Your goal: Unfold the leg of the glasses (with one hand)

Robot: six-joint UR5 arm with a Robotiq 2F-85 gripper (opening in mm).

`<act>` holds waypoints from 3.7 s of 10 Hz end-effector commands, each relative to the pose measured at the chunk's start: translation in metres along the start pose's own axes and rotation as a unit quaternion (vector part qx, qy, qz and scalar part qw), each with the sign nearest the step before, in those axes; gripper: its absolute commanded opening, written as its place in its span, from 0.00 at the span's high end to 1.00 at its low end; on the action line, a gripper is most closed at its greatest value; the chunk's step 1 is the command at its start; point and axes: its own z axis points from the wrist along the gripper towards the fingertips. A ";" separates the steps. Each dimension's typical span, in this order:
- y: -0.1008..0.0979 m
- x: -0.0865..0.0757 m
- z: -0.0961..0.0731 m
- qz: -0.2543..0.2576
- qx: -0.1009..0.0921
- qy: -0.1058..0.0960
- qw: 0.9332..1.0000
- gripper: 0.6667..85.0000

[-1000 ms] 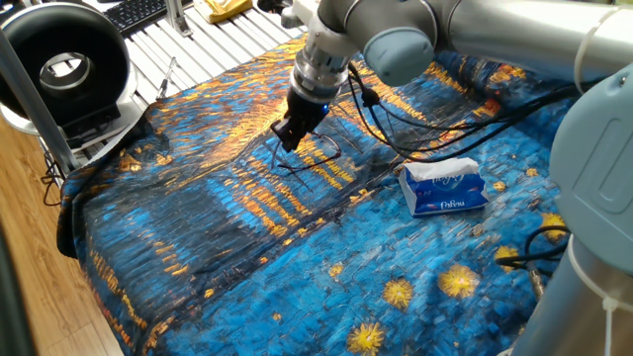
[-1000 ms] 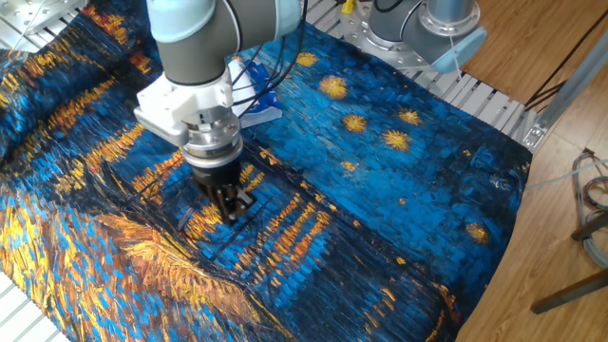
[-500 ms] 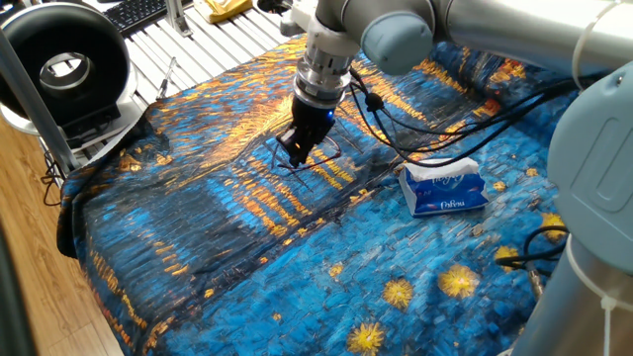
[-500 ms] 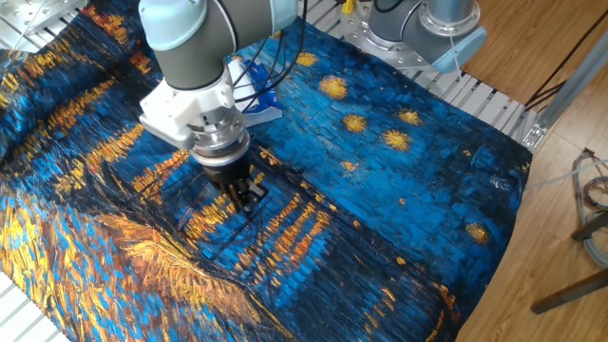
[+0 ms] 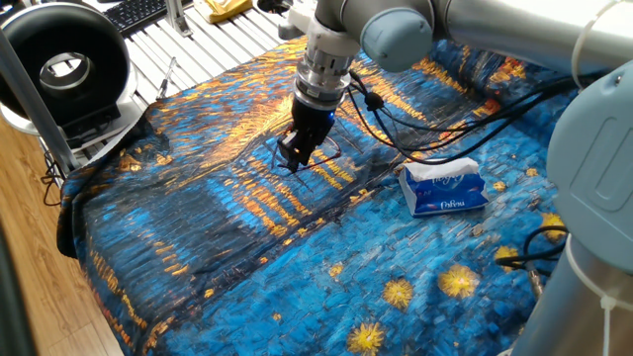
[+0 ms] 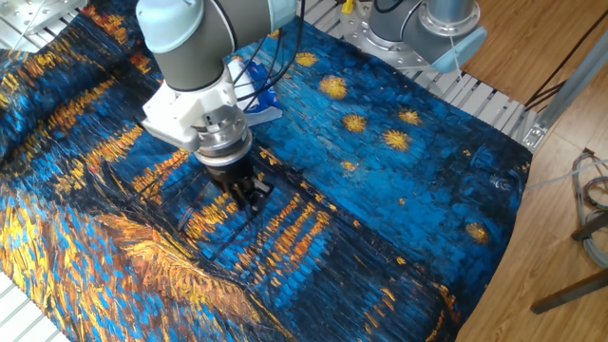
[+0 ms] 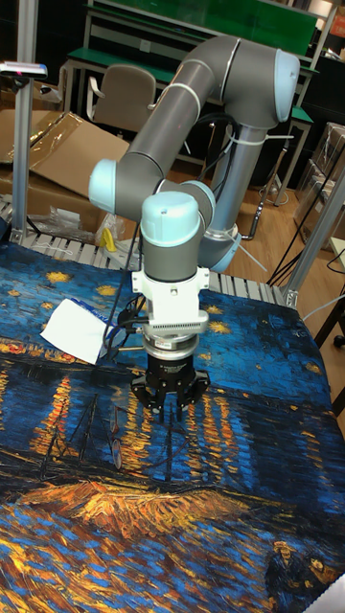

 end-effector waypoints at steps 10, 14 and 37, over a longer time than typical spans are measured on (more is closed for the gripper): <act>0.010 -0.021 0.010 -0.006 0.003 -0.030 1.000 0.62; 0.014 -0.014 0.008 0.001 0.011 -0.013 1.000 0.62; 0.007 -0.043 0.011 -0.040 0.037 -0.058 0.997 0.66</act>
